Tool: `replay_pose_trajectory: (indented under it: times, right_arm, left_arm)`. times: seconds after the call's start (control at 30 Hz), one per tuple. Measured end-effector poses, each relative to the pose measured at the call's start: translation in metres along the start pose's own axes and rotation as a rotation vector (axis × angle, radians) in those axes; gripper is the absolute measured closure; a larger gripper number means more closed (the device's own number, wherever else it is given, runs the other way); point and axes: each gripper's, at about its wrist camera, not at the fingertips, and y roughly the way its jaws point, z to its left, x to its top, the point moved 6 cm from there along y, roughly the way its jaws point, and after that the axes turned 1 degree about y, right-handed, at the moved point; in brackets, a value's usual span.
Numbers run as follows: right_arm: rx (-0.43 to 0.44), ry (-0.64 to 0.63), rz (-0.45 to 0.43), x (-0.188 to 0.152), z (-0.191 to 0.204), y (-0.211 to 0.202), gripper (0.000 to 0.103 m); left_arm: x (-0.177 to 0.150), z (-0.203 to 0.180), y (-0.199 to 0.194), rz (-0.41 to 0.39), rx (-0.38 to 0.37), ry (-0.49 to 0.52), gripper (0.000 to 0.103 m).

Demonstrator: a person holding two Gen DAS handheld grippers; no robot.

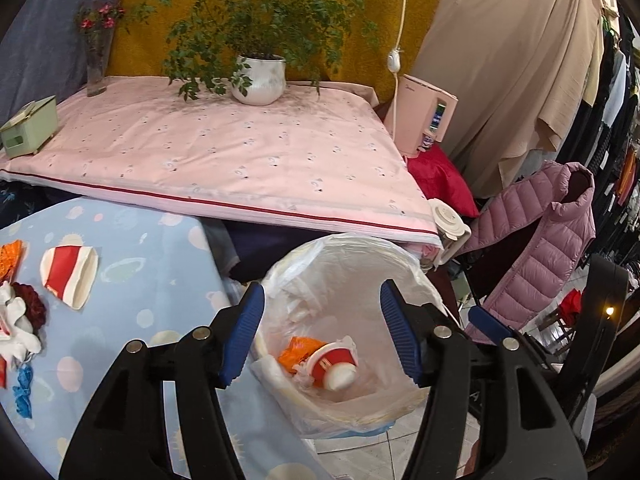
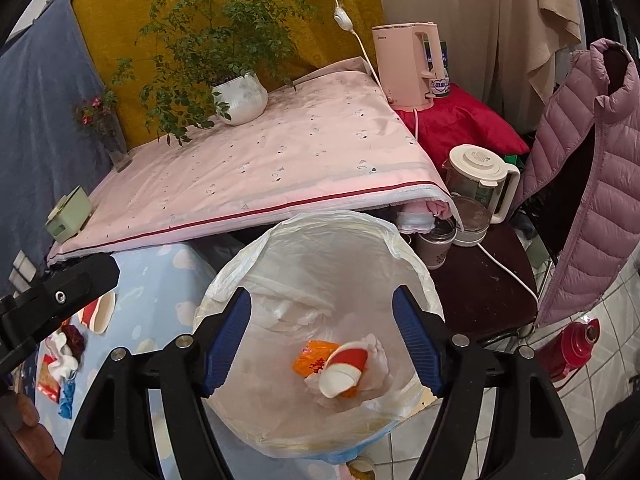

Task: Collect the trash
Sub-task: 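Drop the cup into the bin with the right gripper while the left gripper drops the tissue, then move both grippers back over the table toward the remaining trash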

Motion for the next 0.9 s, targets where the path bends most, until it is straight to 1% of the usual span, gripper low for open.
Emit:
replay_pose_trajectory:
  times: [0.23,0.5,0.77,0.9]
  right_arm:
    - [0.022,-0.047,-0.001,-0.006,0.031,-0.007,0.032]
    - [0.062,-0.1,-0.004,-0.014,0.072,-0.019,0.032]
    - [0.127,-0.132,0.008,-0.032,0.124,-0.025,0.032]
    - [0.157,-0.169,0.029,-0.047,0.154,-0.026,0.032]
  left_arm:
    - [-0.007,0.034,-0.017,-0.017,0.051,-0.042,0.046]
    - [-0.018,0.085,-0.044,-0.048,0.125,-0.109,0.046]
    - [-0.044,0.149,-0.073,-0.053,0.227,-0.171,0.046]
    - [-0.062,0.184,-0.086,-0.045,0.297,-0.188,0.046]
